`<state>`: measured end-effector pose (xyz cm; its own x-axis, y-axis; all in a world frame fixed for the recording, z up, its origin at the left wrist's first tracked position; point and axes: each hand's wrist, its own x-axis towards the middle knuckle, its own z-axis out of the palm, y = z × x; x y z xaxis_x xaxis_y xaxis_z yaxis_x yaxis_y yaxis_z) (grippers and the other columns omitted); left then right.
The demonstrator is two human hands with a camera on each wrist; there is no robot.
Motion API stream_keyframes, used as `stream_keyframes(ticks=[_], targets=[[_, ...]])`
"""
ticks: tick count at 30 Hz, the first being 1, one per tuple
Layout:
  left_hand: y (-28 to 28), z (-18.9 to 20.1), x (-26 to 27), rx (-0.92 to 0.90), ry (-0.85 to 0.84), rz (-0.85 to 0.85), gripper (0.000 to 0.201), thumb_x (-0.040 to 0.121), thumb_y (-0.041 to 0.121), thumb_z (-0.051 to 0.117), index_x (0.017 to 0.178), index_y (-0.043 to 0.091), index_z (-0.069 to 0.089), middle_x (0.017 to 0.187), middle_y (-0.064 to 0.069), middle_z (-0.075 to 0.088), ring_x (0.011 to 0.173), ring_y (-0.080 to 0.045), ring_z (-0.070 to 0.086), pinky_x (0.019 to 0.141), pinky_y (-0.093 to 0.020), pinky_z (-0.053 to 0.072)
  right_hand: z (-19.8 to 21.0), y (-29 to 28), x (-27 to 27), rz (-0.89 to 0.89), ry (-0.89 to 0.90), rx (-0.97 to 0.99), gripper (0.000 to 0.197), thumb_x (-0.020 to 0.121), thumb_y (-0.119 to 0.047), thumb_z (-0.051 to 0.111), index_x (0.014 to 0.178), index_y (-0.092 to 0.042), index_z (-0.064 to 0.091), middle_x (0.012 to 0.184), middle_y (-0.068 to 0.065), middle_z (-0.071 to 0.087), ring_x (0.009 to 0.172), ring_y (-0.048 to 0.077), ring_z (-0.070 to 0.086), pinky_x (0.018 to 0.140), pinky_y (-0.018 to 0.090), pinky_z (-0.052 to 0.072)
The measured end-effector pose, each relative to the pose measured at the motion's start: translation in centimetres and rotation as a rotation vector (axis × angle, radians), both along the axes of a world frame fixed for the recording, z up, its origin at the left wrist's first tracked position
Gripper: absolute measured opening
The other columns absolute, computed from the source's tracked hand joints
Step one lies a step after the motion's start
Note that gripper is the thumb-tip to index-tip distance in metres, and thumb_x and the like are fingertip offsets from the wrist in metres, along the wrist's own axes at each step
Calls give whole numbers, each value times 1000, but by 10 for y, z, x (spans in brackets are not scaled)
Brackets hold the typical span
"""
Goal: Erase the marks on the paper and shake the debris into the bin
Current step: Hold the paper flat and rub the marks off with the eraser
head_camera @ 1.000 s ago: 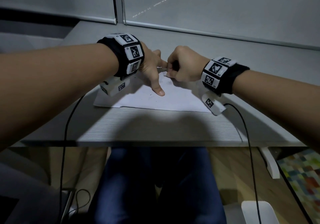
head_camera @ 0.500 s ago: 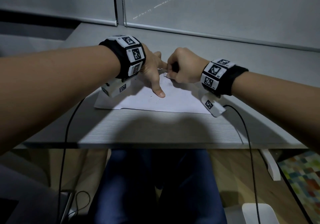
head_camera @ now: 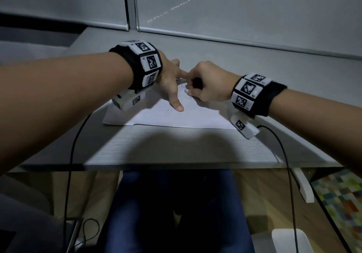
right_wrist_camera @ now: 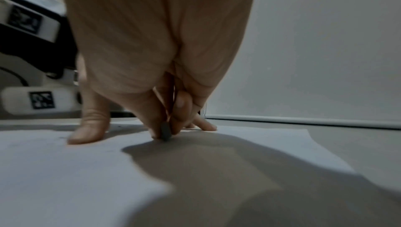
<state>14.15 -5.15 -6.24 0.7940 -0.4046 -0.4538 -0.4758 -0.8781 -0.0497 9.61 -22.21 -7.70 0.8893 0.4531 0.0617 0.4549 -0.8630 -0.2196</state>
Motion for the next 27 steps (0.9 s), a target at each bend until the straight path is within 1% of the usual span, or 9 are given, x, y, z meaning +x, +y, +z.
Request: stream_keyframes(ticks=[3,5,8,11,15,21,23,25,27], targets=[[-1,2,-2,-7,8,7,121,54,86,82,158,61,24,129,1,29,119,-28,40,92,-42,35,5,-5,-12,68,83,-6,14,90,-21,77,81,-11,75,67,-5,70,58,1,61,59,8,42],[-3,2,-3,-26,30,23,121,57,85,82,159,61,22,133,1,28,128,-31,41,96,-43,37,9,-12,-10,57,100,1,15,90,-24,79,81,-13,76,66,-6,70,57,2,60,57,6,40],[-3,2,-7,-80,63,69,121,59,87,76,162,58,19,148,4,27,149,-36,34,111,-50,36,10,-25,5,-61,-5,90,15,88,-26,80,85,-11,78,66,-8,65,57,5,55,59,16,43],[-1,1,-17,-84,4,29,127,49,100,68,160,59,21,135,3,35,141,-37,43,111,-54,41,6,-25,9,-79,-3,96,14,87,-27,80,84,-12,78,69,-2,69,61,13,58,63,26,49],[0,-4,-18,-72,-51,-4,133,39,107,61,158,60,26,130,4,37,136,-35,47,109,-56,43,1,-13,4,-54,41,51,16,87,-29,80,79,-15,77,69,-1,72,59,10,59,61,23,49],[-4,0,-19,-46,-46,25,126,50,99,70,160,59,23,137,0,37,138,-35,44,107,-52,43,2,-6,12,-84,-16,-41,14,86,-20,72,74,-14,73,67,-1,70,62,15,65,68,34,61],[-5,0,-18,-40,-42,23,121,55,95,73,159,57,25,136,-1,36,135,-35,46,101,-48,44,0,-4,4,-24,-1,-45,15,88,-19,70,75,-12,71,65,-3,67,59,8,61,63,27,54],[-6,-1,-17,-36,-44,18,120,55,95,73,159,59,24,135,0,36,132,-35,47,94,-46,42,0,-4,-6,47,32,-44,15,88,-19,72,76,-10,72,65,-3,67,56,2,59,58,14,45],[-7,-1,-17,-31,-51,19,122,55,95,73,159,59,22,136,0,36,133,-35,47,93,-45,41,2,-6,-7,65,40,-40,16,89,-21,74,76,-11,73,64,-5,66,56,-1,59,55,7,39]])
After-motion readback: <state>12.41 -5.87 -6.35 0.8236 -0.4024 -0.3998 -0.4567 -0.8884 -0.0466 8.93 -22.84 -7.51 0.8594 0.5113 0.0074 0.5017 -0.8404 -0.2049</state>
